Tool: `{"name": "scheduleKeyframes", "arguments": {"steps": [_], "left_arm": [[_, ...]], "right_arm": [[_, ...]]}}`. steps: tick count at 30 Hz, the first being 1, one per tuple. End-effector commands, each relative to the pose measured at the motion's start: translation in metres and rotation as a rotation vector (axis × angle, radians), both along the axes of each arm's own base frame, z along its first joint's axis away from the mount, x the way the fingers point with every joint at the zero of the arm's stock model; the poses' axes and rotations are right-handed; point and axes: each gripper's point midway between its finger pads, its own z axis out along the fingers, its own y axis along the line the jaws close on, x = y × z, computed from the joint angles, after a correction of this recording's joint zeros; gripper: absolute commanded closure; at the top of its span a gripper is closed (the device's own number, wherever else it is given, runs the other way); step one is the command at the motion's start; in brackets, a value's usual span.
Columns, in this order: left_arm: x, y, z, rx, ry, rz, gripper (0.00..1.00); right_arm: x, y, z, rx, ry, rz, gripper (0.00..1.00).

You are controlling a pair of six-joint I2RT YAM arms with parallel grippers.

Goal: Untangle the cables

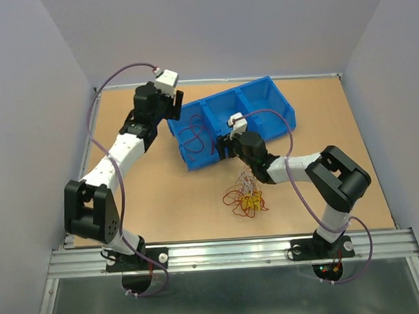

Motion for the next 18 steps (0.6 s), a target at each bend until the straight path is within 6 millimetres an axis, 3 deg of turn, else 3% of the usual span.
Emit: {"name": "scheduleKeyframes", "arguments": {"steps": [1, 6, 7, 9, 10, 13, 18], "left_arm": [[0.002, 0.011, 0.062, -0.18, -0.175, -0.02, 0.25], [-0.005, 0.019, 0.072, -0.21, -0.236, 0.0, 0.25], [-0.006, 0.022, 0.072, -0.209, -0.244, 0.007, 0.26], [-0.008, 0.026, 0.074, -0.207, -0.264, 0.02, 0.26], [-0.01, 0.029, 0.07, -0.208, -0.263, 0.025, 0.26], [-0.013, 0.033, 0.078, -0.22, -0.29, 0.033, 0.26], [-0.021, 0.038, 0.085, -0.242, -0.31, 0.044, 0.26]], "right_arm": [[0.027, 0.01, 0.011, -0.009, -0.004, -0.069, 0.35], [0.046, 0.023, -0.003, -0.013, 0.015, -0.085, 0.6], [0.049, 0.027, 0.004, -0.001, 0.004, -0.082, 0.64], [0.059, 0.035, 0.0, -0.008, 0.003, -0.08, 0.69], [0.062, 0.038, -0.001, -0.018, 0.0, -0.074, 0.79], [0.072, 0.047, 0.001, -0.028, -0.013, -0.061, 0.9], [0.093, 0.068, 0.004, -0.013, -0.015, -0.054, 0.91]]}}
